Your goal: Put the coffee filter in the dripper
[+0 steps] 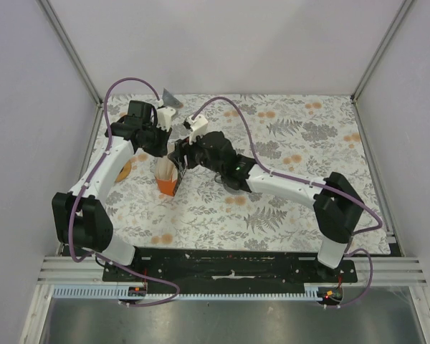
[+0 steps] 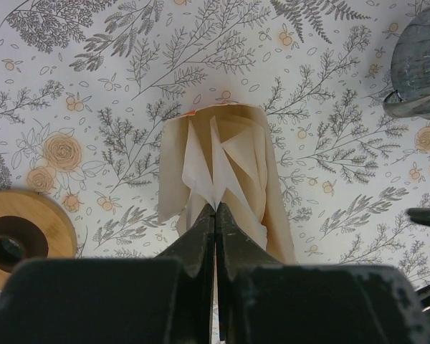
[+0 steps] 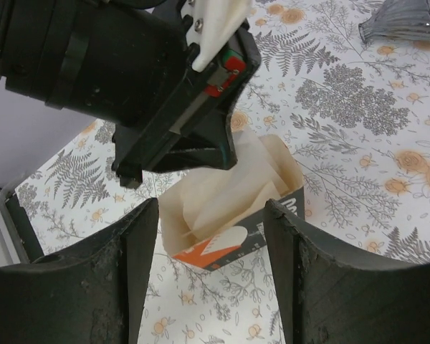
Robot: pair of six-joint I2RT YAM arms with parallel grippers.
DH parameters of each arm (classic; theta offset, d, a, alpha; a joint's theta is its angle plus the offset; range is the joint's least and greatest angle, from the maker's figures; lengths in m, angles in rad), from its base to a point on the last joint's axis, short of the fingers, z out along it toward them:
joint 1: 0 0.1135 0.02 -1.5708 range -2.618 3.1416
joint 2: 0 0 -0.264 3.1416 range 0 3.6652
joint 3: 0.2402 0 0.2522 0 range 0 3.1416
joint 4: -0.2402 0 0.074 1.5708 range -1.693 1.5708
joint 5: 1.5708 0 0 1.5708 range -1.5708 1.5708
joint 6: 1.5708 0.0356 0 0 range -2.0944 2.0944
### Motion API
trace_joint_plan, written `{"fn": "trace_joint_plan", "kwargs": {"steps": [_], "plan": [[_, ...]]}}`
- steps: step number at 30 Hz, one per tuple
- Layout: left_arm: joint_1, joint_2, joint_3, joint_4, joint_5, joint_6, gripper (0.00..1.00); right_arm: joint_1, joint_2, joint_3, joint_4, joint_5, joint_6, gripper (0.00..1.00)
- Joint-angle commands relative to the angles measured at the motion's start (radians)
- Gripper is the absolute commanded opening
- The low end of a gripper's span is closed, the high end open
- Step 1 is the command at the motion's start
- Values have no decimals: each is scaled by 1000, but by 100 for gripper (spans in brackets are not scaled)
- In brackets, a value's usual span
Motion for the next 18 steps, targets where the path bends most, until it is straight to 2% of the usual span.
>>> {"fn": "trace_joint_plan", "kwargs": {"steps": [1,10,18], "plan": [[10,-26,10,22,41,-34,2,22,83,109,12,87,13,67],[15,-27,16,19,61,-42,2,39,202,199,-16,117,-2,66],[16,-37,13,16,64,-37,2,42,267,264,-83,186,-16,56]]}}
